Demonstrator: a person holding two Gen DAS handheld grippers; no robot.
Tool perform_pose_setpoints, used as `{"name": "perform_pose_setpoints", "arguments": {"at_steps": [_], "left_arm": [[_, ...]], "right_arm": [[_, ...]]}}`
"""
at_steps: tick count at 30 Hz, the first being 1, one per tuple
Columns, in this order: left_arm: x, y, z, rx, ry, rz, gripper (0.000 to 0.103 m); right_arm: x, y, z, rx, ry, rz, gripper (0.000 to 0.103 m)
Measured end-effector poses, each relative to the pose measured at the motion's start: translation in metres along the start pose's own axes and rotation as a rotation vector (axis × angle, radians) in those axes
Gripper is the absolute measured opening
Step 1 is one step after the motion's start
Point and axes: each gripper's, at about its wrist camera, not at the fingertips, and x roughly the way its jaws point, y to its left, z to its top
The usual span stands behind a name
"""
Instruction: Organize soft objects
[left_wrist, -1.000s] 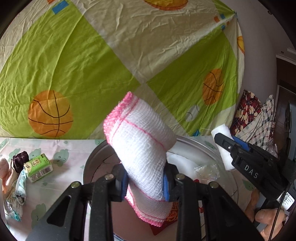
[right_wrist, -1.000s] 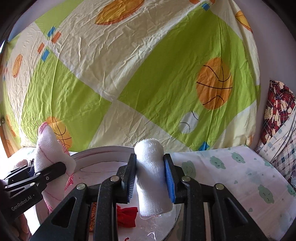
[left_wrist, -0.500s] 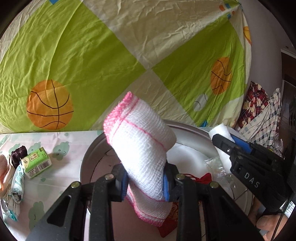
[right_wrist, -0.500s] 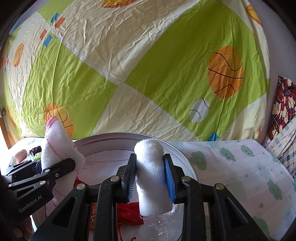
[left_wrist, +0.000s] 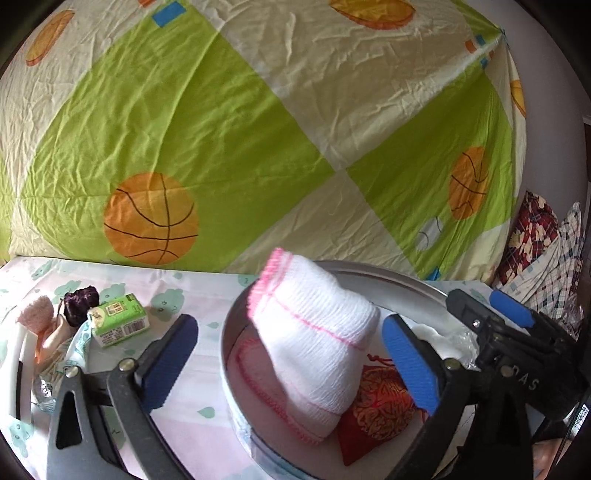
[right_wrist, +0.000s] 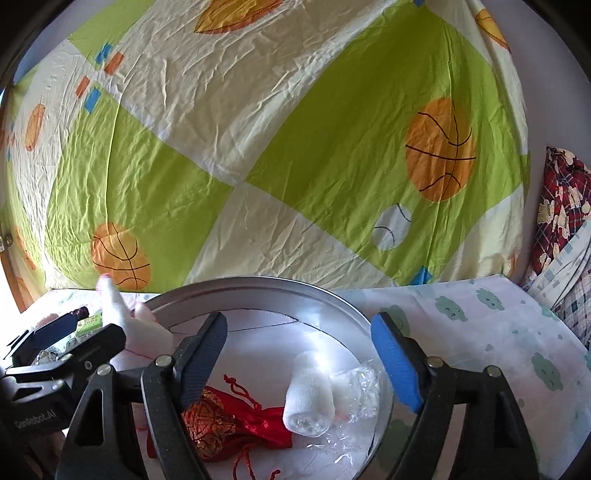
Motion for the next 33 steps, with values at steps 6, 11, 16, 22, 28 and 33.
{"name": "perform_pose_setpoints", "arguments": {"at_steps": [6,11,16,22,28,33], "left_arm": [[-0.025,0.026,0.005,-0.074,-0.069,0.09,0.102],[-0.037,0.034,0.002,-0.048,-0.096,0.154,0.102],[-0.041,0.037,-0.003,-0.029,-0.095,0.175,0.102],[-0.043,0.035,-0.008,-0.002,-0.101,0.189,0.102],[-0.039,0.031,-0.011,0.035,-0.088,0.211,0.102],[-0.037,0.029,-0.013,0.061,-0.082,0.228,0.102]], "right_arm": [[-0.036,-0.025,0.007,0.133,-0.172,-0.101,0.083],[-0.043,-0.035,0.006,0.214,-0.187,-0.109,0.085],[-0.054,-0.037,0.006,0.231,-0.236,-0.166,0.085],[-0.06,-0.046,0.004,0.288,-0.272,-0.181,0.088],[-0.055,-0.041,0.001,0.282,-0.25,-0.162,0.088],[-0.057,-0.037,-0.002,0.278,-0.29,-0.169,0.088]]}}
